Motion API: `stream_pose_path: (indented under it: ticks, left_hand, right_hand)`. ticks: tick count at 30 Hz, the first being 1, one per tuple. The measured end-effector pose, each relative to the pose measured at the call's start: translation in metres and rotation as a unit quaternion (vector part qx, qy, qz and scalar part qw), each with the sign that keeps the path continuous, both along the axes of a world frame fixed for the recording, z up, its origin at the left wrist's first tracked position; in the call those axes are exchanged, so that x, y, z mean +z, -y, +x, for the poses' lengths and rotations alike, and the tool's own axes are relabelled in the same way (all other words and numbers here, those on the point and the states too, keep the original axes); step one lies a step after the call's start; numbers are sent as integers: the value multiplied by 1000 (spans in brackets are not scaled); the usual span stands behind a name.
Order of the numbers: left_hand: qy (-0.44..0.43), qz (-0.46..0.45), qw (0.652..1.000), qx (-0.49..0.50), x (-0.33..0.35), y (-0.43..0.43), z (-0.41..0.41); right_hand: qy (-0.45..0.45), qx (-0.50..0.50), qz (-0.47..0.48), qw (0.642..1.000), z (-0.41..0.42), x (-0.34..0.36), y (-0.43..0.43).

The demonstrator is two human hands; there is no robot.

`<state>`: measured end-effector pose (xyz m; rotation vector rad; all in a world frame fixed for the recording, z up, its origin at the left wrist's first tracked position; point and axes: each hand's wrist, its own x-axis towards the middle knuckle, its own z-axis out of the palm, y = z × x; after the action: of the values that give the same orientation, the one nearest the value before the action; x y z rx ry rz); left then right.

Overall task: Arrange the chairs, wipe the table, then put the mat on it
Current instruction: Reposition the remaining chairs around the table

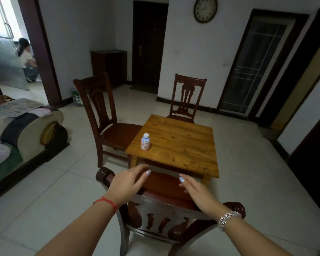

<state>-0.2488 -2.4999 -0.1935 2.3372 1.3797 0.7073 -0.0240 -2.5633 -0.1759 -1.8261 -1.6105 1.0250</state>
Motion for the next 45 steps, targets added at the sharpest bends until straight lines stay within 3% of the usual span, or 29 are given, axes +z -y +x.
stream_pose_path:
  ticks: [8, 15, 25, 37, 45]
  left_hand:
    - [250, -70, 965, 45, 29, -17, 3]
    - [399, -111, 910, 3, 82, -73, -35]
    - [416, -77, 903, -76, 134, -160, -124]
    - [376, -84, 917, -103, 133, -273, -199]
    - [390, -89, 905, -144, 147, -365, -201]
  right_hand:
    - [-89, -79, 131, 984, -31, 17, -18]
    - [-194, -177, 268, 927, -102, 53, -60]
    - [-224, -296, 379, 848, -205, 103, -152]
    - [-215, -306, 434, 820, -273, 106, -276]
    - [-209, -338, 442, 804, -285, 107, -367]
